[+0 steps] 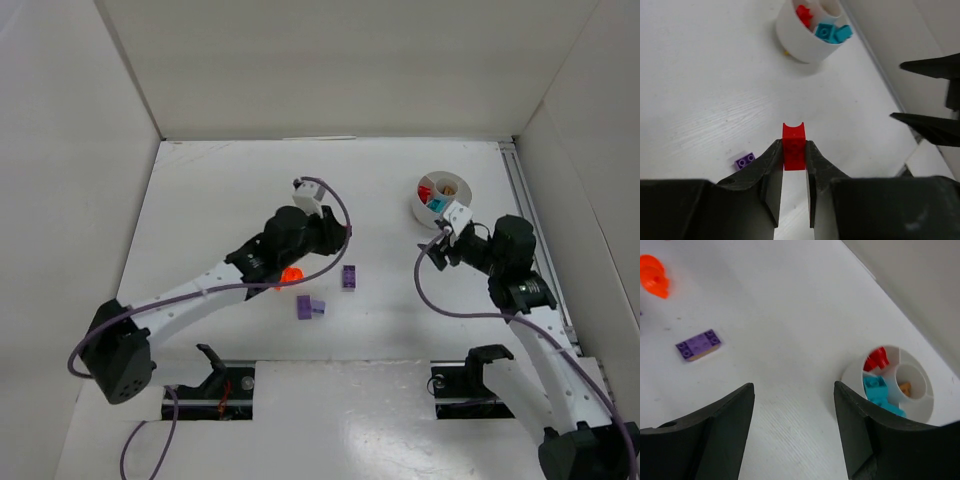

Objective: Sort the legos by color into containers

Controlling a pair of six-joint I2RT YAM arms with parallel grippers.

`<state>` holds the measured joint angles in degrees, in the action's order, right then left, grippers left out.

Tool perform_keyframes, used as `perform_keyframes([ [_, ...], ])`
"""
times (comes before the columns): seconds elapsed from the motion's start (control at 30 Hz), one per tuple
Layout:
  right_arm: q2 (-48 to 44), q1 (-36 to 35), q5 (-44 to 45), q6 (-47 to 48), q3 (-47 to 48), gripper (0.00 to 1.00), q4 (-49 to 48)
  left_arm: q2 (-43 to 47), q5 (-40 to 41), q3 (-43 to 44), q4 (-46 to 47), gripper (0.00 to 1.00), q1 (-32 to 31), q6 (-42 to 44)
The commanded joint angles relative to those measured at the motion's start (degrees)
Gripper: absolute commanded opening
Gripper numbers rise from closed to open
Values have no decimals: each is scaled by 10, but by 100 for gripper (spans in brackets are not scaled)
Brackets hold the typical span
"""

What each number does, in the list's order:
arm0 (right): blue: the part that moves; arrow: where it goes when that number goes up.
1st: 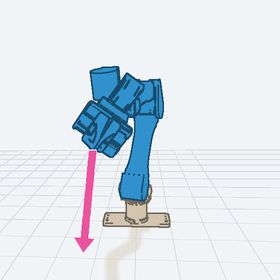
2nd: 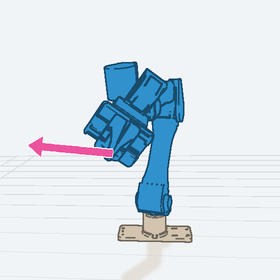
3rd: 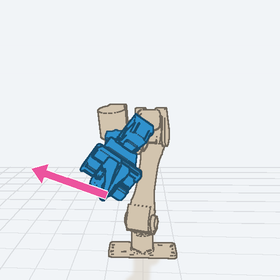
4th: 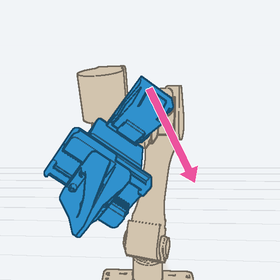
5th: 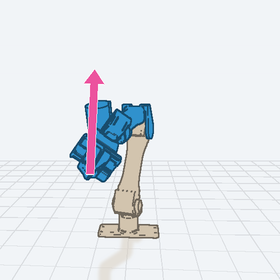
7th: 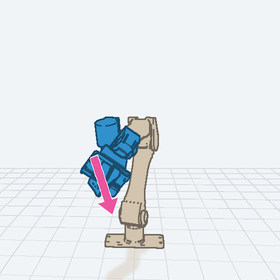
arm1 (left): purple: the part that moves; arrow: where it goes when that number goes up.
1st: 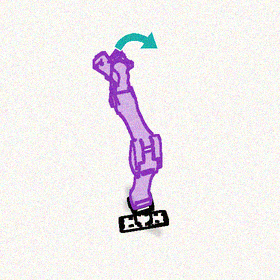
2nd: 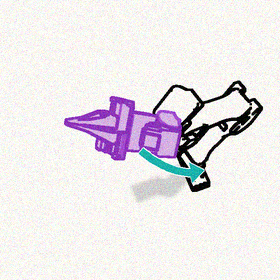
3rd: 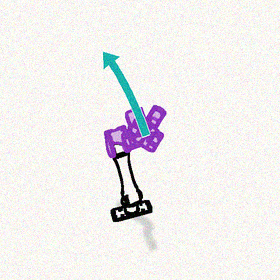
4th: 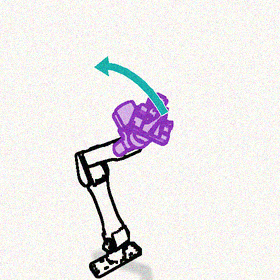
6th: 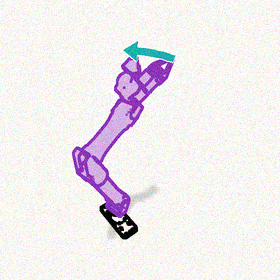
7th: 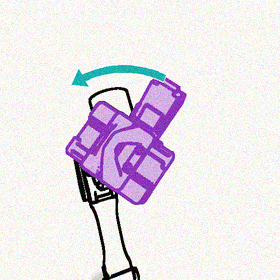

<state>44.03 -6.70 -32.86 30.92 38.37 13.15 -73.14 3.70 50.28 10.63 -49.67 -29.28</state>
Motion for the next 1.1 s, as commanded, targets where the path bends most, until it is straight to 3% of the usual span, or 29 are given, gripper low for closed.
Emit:
perform_keyframes([
  [0.0,-27,-55,-98,39,-8,70,-70,48,-226,-34,97,10,43,38],
  [0.17,-46,-162,-117,79,-8,72,-97,79,-400,-34,145,11,55,43],
  [0.3,-38,-263,-44,93,4,74,-117,79,-489,-40,193,11,55,27],
  [0.37,-32,-314,-1,93,4,74,-130,79,-495,-41,193,11,55,20],
  [0.53,-32,-358,79,79,11,74,-152,85,-495,-52,219,11,55,-3],
  [0.8,-32,-376,112,33,-16,70,-246,95,-472,-63,243,11,55,-29],
  [1.07,-14,-401,111,33,-16,70,-252,95,-434,-63,260,11,55,-58],
])
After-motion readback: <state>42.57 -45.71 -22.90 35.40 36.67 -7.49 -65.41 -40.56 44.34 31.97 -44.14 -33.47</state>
